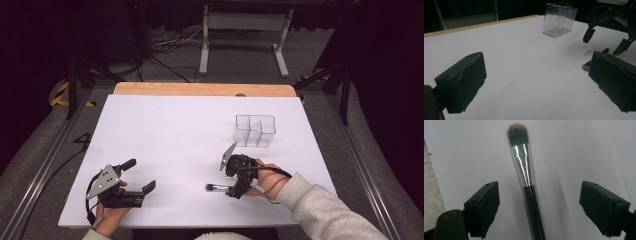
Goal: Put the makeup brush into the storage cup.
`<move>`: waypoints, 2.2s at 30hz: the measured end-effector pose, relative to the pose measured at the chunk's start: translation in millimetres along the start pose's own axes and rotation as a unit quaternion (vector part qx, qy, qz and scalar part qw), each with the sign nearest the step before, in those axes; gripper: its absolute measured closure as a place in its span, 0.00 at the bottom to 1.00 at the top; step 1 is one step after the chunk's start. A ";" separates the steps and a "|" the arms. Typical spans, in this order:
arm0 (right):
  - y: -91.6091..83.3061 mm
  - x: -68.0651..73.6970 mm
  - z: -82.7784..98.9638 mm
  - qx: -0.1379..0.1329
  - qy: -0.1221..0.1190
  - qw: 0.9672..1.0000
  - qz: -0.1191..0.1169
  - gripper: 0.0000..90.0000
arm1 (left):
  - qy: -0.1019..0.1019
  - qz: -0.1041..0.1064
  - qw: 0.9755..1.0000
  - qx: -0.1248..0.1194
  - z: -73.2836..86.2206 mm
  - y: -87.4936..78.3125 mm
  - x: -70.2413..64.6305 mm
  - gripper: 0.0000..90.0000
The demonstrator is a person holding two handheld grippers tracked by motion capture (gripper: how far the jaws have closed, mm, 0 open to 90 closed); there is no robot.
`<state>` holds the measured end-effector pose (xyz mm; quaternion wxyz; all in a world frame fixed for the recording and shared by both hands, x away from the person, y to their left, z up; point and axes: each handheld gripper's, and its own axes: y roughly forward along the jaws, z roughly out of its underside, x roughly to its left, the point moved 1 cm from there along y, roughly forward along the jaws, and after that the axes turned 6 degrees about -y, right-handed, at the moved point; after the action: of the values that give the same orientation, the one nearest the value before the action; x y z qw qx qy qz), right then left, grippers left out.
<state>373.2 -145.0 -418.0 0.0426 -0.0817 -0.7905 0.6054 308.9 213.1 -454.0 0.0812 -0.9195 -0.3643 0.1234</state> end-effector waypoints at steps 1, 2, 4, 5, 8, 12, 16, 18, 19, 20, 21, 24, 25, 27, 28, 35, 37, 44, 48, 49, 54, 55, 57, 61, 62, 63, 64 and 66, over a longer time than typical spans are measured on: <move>0.6 0.2 -0.2 0.002 0.000 1.000 -0.001 0.21 | 0.000 0.000 1.000 0.000 0.0 0.0 0.0 0.02; 1.4 0.5 -0.5 0.002 0.000 1.000 -0.003 0.22 | 0.000 0.000 1.000 0.000 0.0 -0.1 0.1 0.02; 2.5 1.0 -1.0 0.003 0.002 1.000 -0.006 0.25 | 0.000 0.000 1.000 0.000 -0.1 -0.2 0.2 0.02; 2.9 1.1 -1.1 0.004 0.002 1.000 -0.007 0.26 | 0.000 0.000 1.000 0.000 -0.1 -0.2 0.1 0.02; 4.9 1.1 -0.7 0.008 -0.003 1.000 -0.007 0.29 | 0.000 0.000 1.000 0.000 0.0 0.0 -0.1 0.02; 6.6 1.0 0.0 0.011 -0.005 1.000 -0.010 0.33 | 0.000 0.000 1.000 0.000 0.1 0.0 0.1 0.02; 8.8 0.9 0.7 0.017 -0.008 1.000 -0.013 0.37 | 0.001 0.000 1.000 0.000 0.1 0.1 0.1 0.02; 9.5 1.4 0.7 0.019 -0.008 1.000 -0.014 0.43 | 0.000 0.000 1.000 0.000 0.1 0.1 0.1 0.02; 9.9 1.9 0.4 0.019 -0.009 1.000 -0.012 0.43 | 0.000 0.000 1.000 0.000 0.0 -0.1 0.3 0.02; 10.0 2.0 0.4 0.019 -0.010 1.000 -0.010 0.45 | -0.001 0.000 1.000 0.001 -0.1 -0.4 0.4 0.02; 10.0 2.1 0.3 0.020 -0.012 1.000 -0.012 0.49 | -0.002 0.001 1.000 0.001 -0.2 -0.5 0.7 0.02; 10.2 3.4 0.2 0.025 -0.013 1.000 -0.013 0.55 | -0.002 0.001 1.000 0.001 -0.1 -0.5 0.7 0.02; 10.2 3.6 0.1 0.027 -0.013 0.999 -0.013 0.59 | -0.002 0.001 1.000 0.001 -0.1 -0.4 0.7 0.02; 10.4 3.9 0.1 0.028 -0.013 0.999 -0.013 0.61 | -0.002 0.001 1.000 0.001 -0.2 -0.4 0.6 0.02; 10.4 3.9 0.1 0.030 -0.015 0.999 -0.013 0.65 | -0.002 0.001 1.000 0.001 -0.2 -0.3 0.6 0.02; 10.0 4.5 -0.8 0.034 -0.019 0.999 -0.015 0.74 | -0.001 -0.003 1.000 0.000 0.1 0.3 0.3 0.02; 10.2 4.4 -0.8 0.036 -0.021 0.999 -0.016 0.77 | -0.001 -0.003 1.000 0.000 0.1 0.4 0.3 0.02; 10.7 4.1 -0.9 0.040 -0.034 0.999 -0.013 0.83 | -0.001 -0.004 1.000 0.001 -0.1 0.2 0.4 0.02; 11.4 4.3 -0.9 0.044 -0.038 0.998 -0.016 0.87 | -0.002 -0.004 1.000 -0.001 0.1 0.6 0.2 0.02; 11.5 4.8 -0.8 0.047 -0.036 0.998 -0.018 0.87 | -0.001 -0.003 1.000 0.001 0.0 0.3 0.5 0.02; 11.4 5.7 -1.3 0.051 -0.047 0.998 -0.015 0.88 | -0.002 -0.003 1.000 0.001 0.0 0.2 0.4 0.02; 11.5 6.1 -1.4 0.050 -0.047 0.998 -0.014 0.88 | -0.002 -0.004 1.000 0.001 0.0 0.2 0.5 0.02; 11.1 6.0 -1.4 0.053 -0.049 0.997 -0.014 0.88 | -0.003 -0.003 1.000 0.000 0.1 0.3 0.4 0.02; 9.8 5.8 -1.2 0.052 -0.049 0.997 -0.011 0.88 | -0.004 -0.003 1.000 0.000 0.1 0.3 0.8 0.02; 9.4 5.9 -1.2 0.051 -0.049 0.997 -0.012 0.88 | -0.003 -0.003 1.000 0.000 0.1 0.3 0.8 0.02; 8.5 5.9 -1.3 0.049 -0.050 0.997 -0.012 0.88 | -0.003 -0.003 1.000 0.000 0.2 0.4 0.7 0.02; 7.5 6.0 -1.4 0.046 -0.049 0.998 -0.010 0.88 | -0.004 -0.003 1.000 0.000 0.2 0.4 0.6 0.02; 5.2 6.2 -1.8 0.043 -0.050 0.998 -0.007 0.88 | -0.003 -0.003 1.000 0.000 0.1 0.5 0.6 0.02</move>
<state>367.8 -140.8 -422.8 0.0108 -0.0435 -0.7652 0.6422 309.6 213.2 -454.3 0.0803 -0.9180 -0.3672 0.1261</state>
